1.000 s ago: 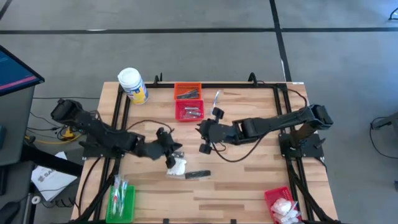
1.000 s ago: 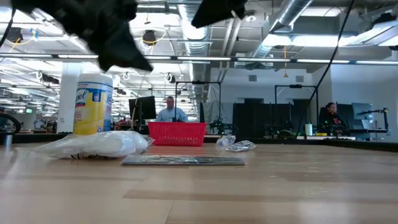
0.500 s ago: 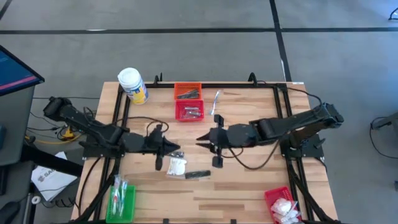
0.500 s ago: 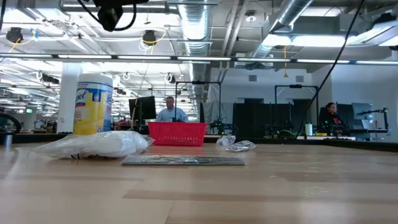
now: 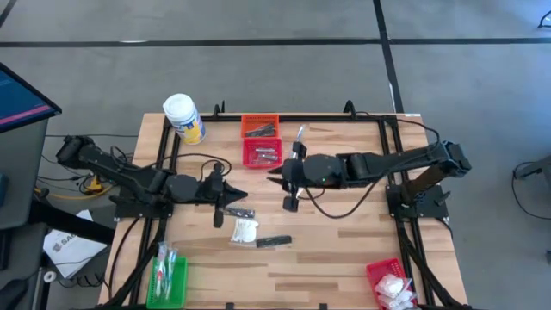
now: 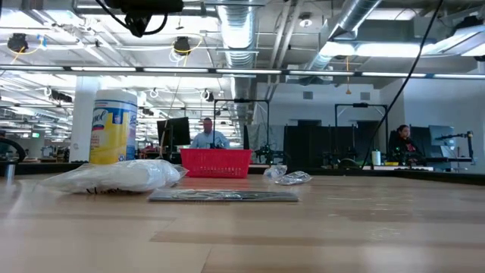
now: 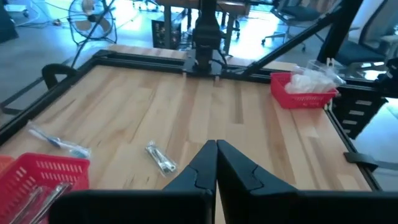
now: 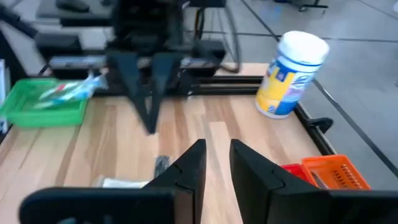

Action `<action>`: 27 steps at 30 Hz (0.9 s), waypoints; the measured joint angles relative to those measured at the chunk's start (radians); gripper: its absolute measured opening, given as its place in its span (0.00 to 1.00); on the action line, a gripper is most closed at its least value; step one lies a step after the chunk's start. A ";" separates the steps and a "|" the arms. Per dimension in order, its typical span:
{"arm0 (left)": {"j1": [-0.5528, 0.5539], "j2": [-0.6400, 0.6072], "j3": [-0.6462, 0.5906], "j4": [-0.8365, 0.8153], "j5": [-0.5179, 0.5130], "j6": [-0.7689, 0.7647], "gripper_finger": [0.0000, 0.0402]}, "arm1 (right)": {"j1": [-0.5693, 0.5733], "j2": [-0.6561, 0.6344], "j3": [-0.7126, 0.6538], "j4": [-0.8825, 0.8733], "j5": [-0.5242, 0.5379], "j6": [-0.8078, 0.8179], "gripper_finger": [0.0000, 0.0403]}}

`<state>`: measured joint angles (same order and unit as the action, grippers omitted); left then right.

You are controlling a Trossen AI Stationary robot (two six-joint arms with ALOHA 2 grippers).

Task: Pick & Place Travel size toiletries
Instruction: Put the comb into the orange basket

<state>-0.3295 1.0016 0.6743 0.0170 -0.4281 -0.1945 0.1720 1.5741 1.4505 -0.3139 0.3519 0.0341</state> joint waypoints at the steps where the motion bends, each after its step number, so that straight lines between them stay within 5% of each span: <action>1: 0.008 0.003 0.000 0.000 0.014 0.003 0.00 | -0.008 -0.002 0.001 0.002 0.000 0.001 0.16; 27: 0.028 0.041 0.000 -0.080 0.153 -0.030 0.00 | -0.015 0.021 0.000 -0.178 -0.016 0.199 0.16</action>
<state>-0.3016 1.0424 0.6739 -0.0632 -0.2748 -0.2241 0.1566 1.5947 1.4503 -0.4916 0.3355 0.2334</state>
